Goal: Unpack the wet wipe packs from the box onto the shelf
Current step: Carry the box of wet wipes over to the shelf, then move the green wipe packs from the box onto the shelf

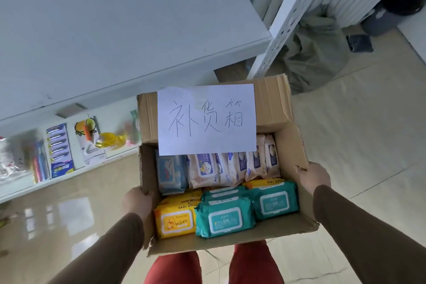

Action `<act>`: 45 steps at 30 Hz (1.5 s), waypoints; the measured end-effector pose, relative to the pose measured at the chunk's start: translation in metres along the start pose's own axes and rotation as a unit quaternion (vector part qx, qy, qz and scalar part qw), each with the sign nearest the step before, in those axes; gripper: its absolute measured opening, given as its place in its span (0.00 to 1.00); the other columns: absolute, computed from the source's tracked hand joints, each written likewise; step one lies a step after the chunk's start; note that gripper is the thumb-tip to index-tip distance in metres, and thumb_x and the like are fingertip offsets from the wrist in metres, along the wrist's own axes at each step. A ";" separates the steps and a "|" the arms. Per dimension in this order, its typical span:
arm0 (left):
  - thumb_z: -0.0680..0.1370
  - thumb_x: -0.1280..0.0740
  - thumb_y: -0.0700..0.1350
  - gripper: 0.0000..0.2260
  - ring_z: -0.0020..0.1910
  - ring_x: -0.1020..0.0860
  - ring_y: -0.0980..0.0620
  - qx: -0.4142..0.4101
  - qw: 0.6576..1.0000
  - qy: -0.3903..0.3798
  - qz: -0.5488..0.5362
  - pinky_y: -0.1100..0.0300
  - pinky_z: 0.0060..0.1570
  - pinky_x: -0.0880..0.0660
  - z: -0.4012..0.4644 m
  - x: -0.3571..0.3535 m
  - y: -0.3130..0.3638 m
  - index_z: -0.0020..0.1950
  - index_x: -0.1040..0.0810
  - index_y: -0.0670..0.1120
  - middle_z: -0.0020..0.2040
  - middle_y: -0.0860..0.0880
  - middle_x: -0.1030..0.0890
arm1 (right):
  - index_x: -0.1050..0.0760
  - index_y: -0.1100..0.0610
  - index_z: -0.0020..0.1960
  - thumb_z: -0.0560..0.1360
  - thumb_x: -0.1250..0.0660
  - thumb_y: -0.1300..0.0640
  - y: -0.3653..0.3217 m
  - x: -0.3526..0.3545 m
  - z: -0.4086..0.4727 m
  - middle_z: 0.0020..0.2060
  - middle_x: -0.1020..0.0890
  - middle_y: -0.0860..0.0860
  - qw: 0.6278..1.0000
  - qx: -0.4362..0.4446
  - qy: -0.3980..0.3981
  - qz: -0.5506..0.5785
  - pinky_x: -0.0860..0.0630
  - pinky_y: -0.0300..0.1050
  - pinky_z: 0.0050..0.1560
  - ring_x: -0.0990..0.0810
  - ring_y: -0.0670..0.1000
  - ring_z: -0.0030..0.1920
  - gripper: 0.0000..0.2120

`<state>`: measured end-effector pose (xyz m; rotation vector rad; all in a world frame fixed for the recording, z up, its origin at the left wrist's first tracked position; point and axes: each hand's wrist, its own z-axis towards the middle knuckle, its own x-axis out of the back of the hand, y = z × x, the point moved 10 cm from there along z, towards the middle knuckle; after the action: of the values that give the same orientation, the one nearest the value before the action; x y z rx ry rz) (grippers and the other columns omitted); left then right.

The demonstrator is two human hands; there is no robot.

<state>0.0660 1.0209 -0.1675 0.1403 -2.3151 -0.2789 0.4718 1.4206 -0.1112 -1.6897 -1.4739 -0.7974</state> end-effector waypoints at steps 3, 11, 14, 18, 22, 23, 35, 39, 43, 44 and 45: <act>0.77 0.32 0.43 0.09 0.49 0.20 0.36 0.027 0.999 0.013 -0.014 0.52 0.45 0.25 -0.003 -0.031 0.018 0.49 0.18 0.37 0.48 0.36 0.17 | 0.20 0.63 0.56 0.80 0.35 0.52 0.004 0.000 0.049 0.52 0.16 0.61 1.000 0.009 -0.009 0.008 0.24 0.50 0.52 0.19 0.64 0.53 0.15; 0.78 0.32 0.45 0.10 0.49 0.20 0.37 0.079 0.996 0.025 -0.032 0.56 0.41 0.29 0.011 -0.128 0.054 0.49 0.18 0.38 0.47 0.37 0.17 | 0.21 0.65 0.55 0.79 0.35 0.52 0.008 -0.024 0.187 0.53 0.17 0.63 0.998 0.051 -0.035 -0.026 0.26 0.51 0.53 0.20 0.65 0.55 0.16; 0.78 0.32 0.46 0.11 0.47 0.20 0.37 0.074 0.997 0.021 -0.027 0.55 0.40 0.30 0.030 -0.160 0.067 0.50 0.19 0.37 0.47 0.38 0.17 | 0.21 0.65 0.54 0.78 0.34 0.52 0.014 -0.039 0.231 0.51 0.17 0.63 0.997 0.056 -0.043 -0.027 0.24 0.51 0.55 0.19 0.64 0.54 0.15; 0.78 0.33 0.44 0.10 0.44 0.23 0.41 0.076 0.996 0.029 -0.035 0.55 0.40 0.31 0.058 -0.196 0.079 0.50 0.20 0.37 0.47 0.38 0.18 | 0.20 0.66 0.53 0.78 0.32 0.52 0.015 -0.065 0.285 0.50 0.16 0.63 0.996 0.070 -0.049 -0.024 0.23 0.53 0.55 0.19 0.65 0.53 0.16; 0.78 0.33 0.43 0.09 0.45 0.24 0.40 0.084 0.995 0.043 -0.030 0.55 0.42 0.30 0.080 -0.212 0.085 0.51 0.21 0.37 0.45 0.40 0.21 | 0.20 0.66 0.50 0.77 0.31 0.51 0.003 -0.082 0.318 0.47 0.17 0.62 0.994 0.093 -0.045 -0.026 0.22 0.53 0.51 0.19 0.64 0.50 0.16; 0.79 0.33 0.43 0.09 0.44 0.25 0.41 0.085 0.995 0.045 -0.027 0.55 0.42 0.30 0.085 -0.217 0.085 0.51 0.21 0.36 0.44 0.40 0.22 | 0.20 0.66 0.49 0.76 0.31 0.50 -0.001 -0.086 0.325 0.46 0.17 0.62 0.994 0.096 -0.045 -0.024 0.22 0.53 0.51 0.18 0.64 0.49 0.16; 0.79 0.33 0.45 0.11 0.41 0.26 0.43 0.108 0.992 0.066 -0.021 0.54 0.39 0.30 0.131 -0.249 0.078 0.51 0.22 0.36 0.43 0.41 0.23 | 0.24 0.67 0.42 0.77 0.31 0.52 -0.026 -0.123 0.369 0.39 0.19 0.62 0.992 0.121 -0.034 -0.030 0.23 0.53 0.46 0.20 0.62 0.42 0.16; 0.79 0.34 0.46 0.11 0.42 0.25 0.43 0.107 0.992 0.059 -0.012 0.54 0.40 0.28 0.131 -0.252 0.075 0.52 0.21 0.38 0.42 0.42 0.22 | 0.23 0.67 0.46 0.77 0.31 0.50 -0.029 -0.123 0.371 0.44 0.18 0.63 0.990 0.129 -0.039 -0.042 0.22 0.55 0.49 0.20 0.64 0.46 0.18; 0.78 0.34 0.44 0.06 0.44 0.22 0.43 0.085 0.987 0.067 -0.115 0.58 0.36 0.29 0.117 -0.253 0.075 0.52 0.22 0.43 0.43 0.46 0.20 | 0.23 0.60 0.56 0.76 0.32 0.52 -0.027 -0.119 0.363 0.53 0.17 0.59 0.990 0.139 -0.036 0.001 0.22 0.54 0.55 0.19 0.62 0.53 0.13; 0.77 0.34 0.43 0.07 0.47 0.21 0.43 0.078 0.983 0.074 -0.149 0.59 0.35 0.30 0.110 -0.253 0.076 0.54 0.24 0.45 0.44 0.47 0.20 | 0.24 0.58 0.58 0.76 0.33 0.54 -0.027 -0.115 0.357 0.55 0.18 0.59 0.989 0.145 -0.024 0.017 0.23 0.54 0.55 0.20 0.62 0.55 0.13; 0.77 0.33 0.43 0.11 0.51 0.22 0.43 0.069 0.979 0.086 -0.169 0.58 0.40 0.28 0.103 -0.252 0.078 0.59 0.25 0.46 0.49 0.47 0.20 | 0.26 0.58 0.63 0.77 0.33 0.55 -0.028 -0.111 0.349 0.59 0.19 0.58 0.988 0.150 -0.010 0.036 0.24 0.54 0.58 0.21 0.61 0.59 0.16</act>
<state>0.1633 1.1599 -0.3939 0.6091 -2.1298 -0.2629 0.4223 1.6597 -0.3861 -1.5163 -1.4560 -0.4935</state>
